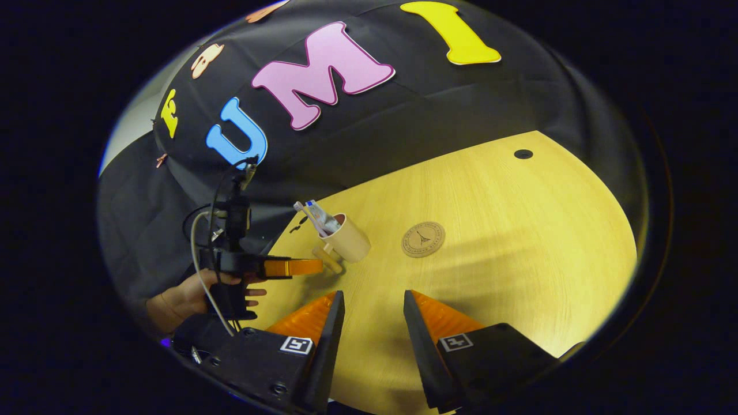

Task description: Put the toothbrush and toothpaste on the desktop into the cup, then pick up the cup and place it on the coaster on the desktop.

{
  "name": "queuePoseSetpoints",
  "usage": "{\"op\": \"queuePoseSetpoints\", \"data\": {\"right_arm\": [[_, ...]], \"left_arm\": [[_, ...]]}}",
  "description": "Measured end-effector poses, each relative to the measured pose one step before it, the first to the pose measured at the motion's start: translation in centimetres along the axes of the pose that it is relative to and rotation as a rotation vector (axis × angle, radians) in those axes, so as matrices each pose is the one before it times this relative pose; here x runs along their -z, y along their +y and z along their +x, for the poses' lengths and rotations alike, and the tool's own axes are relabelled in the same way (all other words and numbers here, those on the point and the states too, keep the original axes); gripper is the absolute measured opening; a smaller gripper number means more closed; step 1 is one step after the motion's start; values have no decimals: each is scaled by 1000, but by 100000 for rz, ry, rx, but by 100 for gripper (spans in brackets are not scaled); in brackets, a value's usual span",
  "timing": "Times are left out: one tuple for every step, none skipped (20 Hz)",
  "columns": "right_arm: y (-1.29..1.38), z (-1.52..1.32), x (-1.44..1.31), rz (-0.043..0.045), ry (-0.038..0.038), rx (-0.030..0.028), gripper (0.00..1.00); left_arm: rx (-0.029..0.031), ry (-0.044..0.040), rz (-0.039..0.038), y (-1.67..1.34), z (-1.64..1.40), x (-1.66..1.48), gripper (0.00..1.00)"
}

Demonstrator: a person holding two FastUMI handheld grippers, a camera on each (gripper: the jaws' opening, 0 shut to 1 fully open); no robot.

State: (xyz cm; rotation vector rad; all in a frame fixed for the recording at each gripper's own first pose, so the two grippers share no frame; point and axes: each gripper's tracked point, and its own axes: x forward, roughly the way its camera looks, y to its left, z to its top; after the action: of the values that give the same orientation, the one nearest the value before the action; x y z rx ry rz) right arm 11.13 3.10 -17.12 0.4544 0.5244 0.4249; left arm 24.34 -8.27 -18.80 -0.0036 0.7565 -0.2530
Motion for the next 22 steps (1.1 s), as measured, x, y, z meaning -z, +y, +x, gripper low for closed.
{"op": "queuePoseSetpoints", "data": {"right_arm": [[-395, -713, 135, 300, 629, 517, 64], [-359, -711, 171, 759, 387, 525, 64], [-397, -510, 115, 1032, 454, 530, 65], [-438, -468, 197, 887, 468, 438, 64], [-439, -337, 161, 656, 471, 627, 64], [-465, -332, 206, 549, 510, 471, 64], [-386, -246, 38, 746, 281, 268, 64], [-248, -235, -21, 903, 163, -76, 64], [-220, 10, -96, 709, 81, 24, 65], [-281, -26, -8, 430, 51, 63, 64], [-259, 107, -64, 370, 246, 69, 64], [-174, 90, 11, 372, 241, 70, 64], [-85, 109, -92, 328, 236, -150, 64], [-113, 163, -79, 336, 156, -10, 64], [-56, 116, -152, 531, 53, -139, 64], [64, 182, -115, 474, -47, -50, 64], [-101, 128, -169, 313, -134, 8, 64], [-91, -28, 28, 262, 49, 60, 64], [-92, 34, -65, 30, 24, 63, 64], [-158, 78, 79, -87, 235, 277, 64], [-83, 69, 54, -9, 211, 238, 64], [-4, 40, 8, 81, 163, 206, 64]], "left_arm": [[-1660, 2098, 471, 184, 374, -143, 60], [-513, 1915, 304, 52, 455, -194, 60], [-580, 2631, 116, -21, 535, -152, 60], [-326, 2272, -165, -39, 456, -190, 60], [123, 3016, -615, -68, 692, -12, 60], [-152, 2534, -595, -30, 532, -154, 60], [-180, 2845, -256, -10, 487, -3, 60], [-800, 2134, 311, 95, 422, -238, 60], [-802, 1726, 1037, 9, 293, -110, 60], [-917, 1763, 1597, 35, 266, -81, 60], [-1140, 1173, 1613, 54, 247, -177, 60], [-417, 1644, 1252, -50, 191, -111, 60], [-371, 1478, 657, -206, 280, 18, 59], [-233, 1091, 399, -99, 245, -93, 59], [-352, 805, -50, -53, 254, -22, 59], [7, 826, -313, -70, 263, -26, 65], [-23, 823, -434, -76, 188, 139, 59], [545, 859, -726, -157, 216, 55, 58], [17, 417, -780, 93, 85, 92, 57], [245, -61, -844, 66, 59, -151, 57], [1, -348, -1122, 88, -14, -87, 59], [-22, -307, -1086, 122, 0, -173, 58]]}}
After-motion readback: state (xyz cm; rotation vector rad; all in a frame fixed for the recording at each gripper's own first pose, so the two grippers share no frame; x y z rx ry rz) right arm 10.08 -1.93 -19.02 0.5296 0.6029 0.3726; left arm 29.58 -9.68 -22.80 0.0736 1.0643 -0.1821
